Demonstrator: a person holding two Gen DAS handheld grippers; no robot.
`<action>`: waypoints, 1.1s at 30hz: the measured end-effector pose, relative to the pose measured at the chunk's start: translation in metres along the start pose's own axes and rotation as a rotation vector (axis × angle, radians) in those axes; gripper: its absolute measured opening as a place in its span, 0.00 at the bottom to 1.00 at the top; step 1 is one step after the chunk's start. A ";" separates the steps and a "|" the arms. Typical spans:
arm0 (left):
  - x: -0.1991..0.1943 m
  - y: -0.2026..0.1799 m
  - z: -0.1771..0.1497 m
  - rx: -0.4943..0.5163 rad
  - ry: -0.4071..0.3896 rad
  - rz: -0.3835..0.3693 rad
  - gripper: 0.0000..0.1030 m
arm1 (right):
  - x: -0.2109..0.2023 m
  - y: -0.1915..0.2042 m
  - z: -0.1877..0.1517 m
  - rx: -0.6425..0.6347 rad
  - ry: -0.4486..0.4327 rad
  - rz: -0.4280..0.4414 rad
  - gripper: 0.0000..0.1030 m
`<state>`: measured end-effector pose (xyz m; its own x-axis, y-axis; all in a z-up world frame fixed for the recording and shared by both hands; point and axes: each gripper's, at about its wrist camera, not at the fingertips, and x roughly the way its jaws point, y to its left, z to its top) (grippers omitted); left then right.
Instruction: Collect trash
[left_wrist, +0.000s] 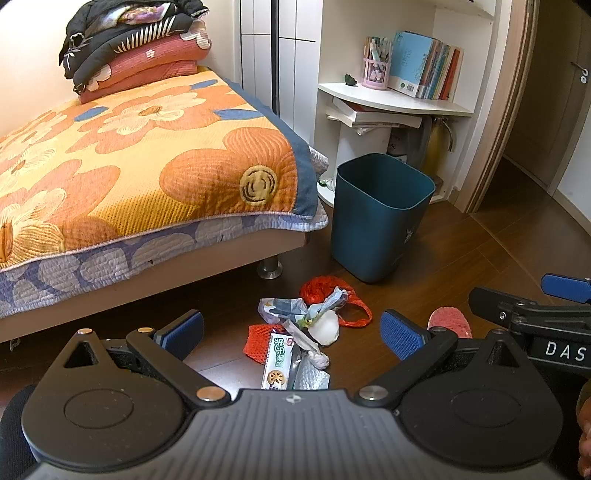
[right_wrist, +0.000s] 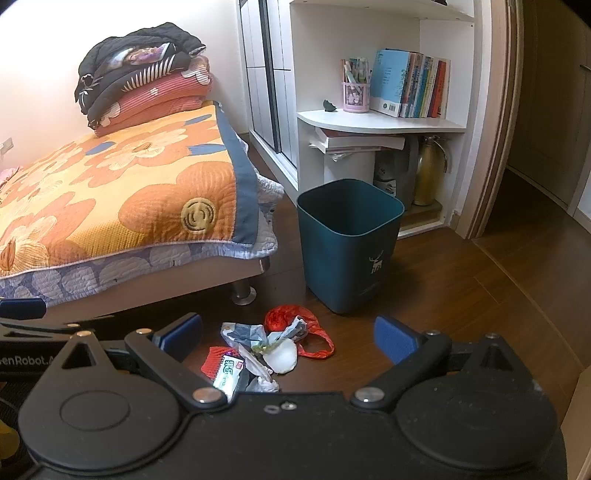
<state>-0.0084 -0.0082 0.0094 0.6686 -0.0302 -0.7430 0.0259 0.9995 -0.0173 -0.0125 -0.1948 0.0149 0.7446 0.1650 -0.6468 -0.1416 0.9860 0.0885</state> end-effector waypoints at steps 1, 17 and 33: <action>0.001 0.001 0.000 -0.002 0.004 -0.002 1.00 | 0.000 0.000 0.000 -0.001 0.001 -0.001 0.97; 0.058 0.015 0.023 -0.010 0.173 0.138 1.00 | 0.067 -0.017 0.037 -0.020 0.018 0.086 0.95; 0.238 0.026 0.100 -0.103 0.240 0.179 1.00 | 0.273 -0.101 0.130 0.092 0.093 -0.148 0.88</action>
<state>0.2259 0.0094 -0.1015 0.4613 0.1364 -0.8767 -0.1598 0.9847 0.0691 0.2901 -0.2462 -0.0724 0.6885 0.0192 -0.7250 0.0283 0.9982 0.0533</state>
